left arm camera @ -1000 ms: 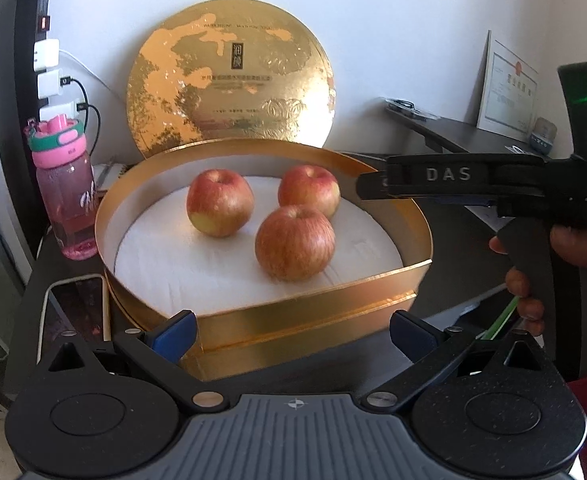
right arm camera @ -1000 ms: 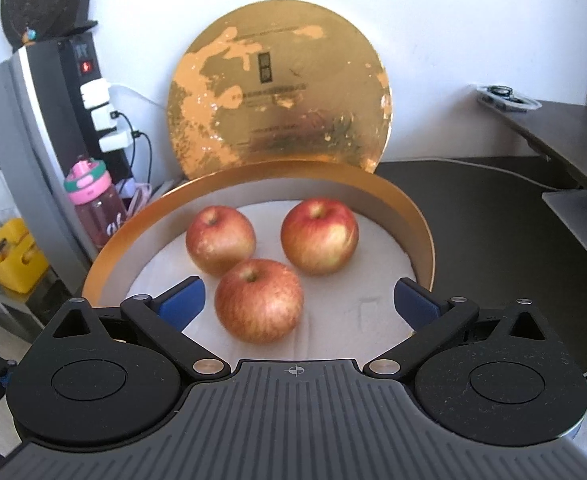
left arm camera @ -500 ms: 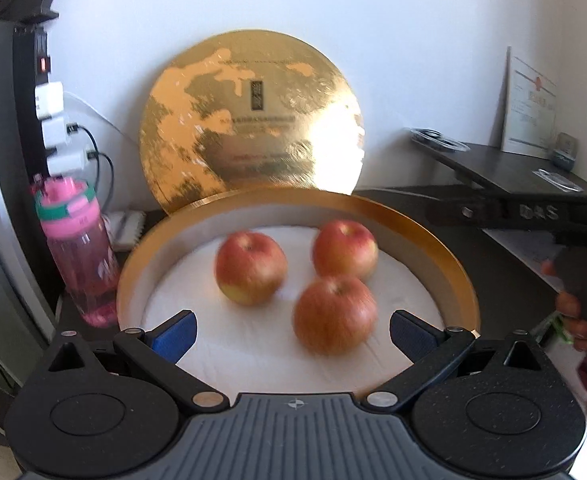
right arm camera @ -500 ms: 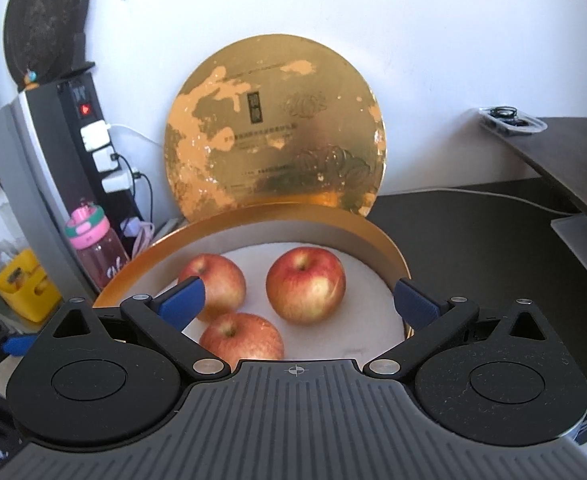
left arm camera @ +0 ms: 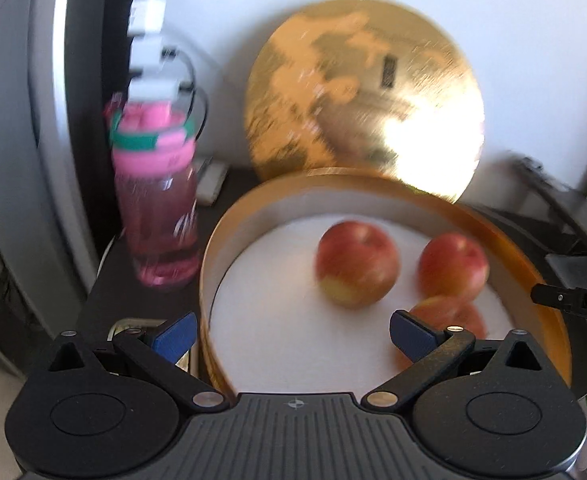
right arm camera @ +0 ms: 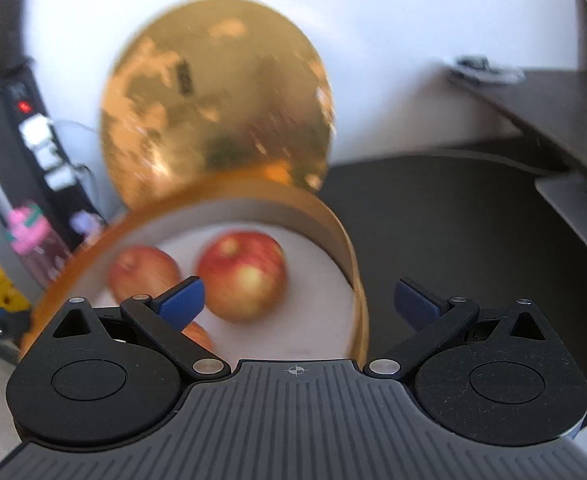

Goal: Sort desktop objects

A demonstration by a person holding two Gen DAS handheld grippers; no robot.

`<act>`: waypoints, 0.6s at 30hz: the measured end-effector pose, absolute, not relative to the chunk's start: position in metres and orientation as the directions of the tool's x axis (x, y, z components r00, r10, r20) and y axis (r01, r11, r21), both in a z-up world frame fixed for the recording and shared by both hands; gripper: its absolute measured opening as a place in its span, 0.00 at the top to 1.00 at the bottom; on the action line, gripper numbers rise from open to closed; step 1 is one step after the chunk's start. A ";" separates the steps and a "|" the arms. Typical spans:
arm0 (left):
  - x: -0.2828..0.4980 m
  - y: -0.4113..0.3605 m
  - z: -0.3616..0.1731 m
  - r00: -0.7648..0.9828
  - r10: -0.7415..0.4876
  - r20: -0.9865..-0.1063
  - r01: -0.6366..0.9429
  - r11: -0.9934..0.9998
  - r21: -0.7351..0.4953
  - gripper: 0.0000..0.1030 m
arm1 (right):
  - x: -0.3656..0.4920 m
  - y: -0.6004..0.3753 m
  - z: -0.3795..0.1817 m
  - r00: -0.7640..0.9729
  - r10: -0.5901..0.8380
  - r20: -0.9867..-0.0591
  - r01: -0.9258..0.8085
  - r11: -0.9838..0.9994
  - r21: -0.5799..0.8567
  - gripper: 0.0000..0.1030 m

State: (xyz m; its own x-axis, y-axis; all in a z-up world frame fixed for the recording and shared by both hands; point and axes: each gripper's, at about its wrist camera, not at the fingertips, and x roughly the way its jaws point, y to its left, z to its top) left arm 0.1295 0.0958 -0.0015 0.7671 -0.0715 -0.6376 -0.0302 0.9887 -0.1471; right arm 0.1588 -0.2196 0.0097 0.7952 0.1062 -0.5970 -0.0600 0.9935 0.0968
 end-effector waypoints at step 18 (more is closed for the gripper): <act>0.156 0.080 -0.019 0.736 0.042 -0.676 -0.050 0.999 0.007 0.01 | 0.200 -0.219 -0.048 0.689 -0.098 -0.718 0.039 0.994 -0.099 0.17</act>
State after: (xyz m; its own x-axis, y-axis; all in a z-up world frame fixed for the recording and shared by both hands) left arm 0.1557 0.0802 -0.0193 0.7357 0.0415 -0.6761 -0.0499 0.9987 0.0070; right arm 0.2003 -0.2186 -0.0482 0.6886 -0.0985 -0.7184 0.0390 0.9943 -0.0989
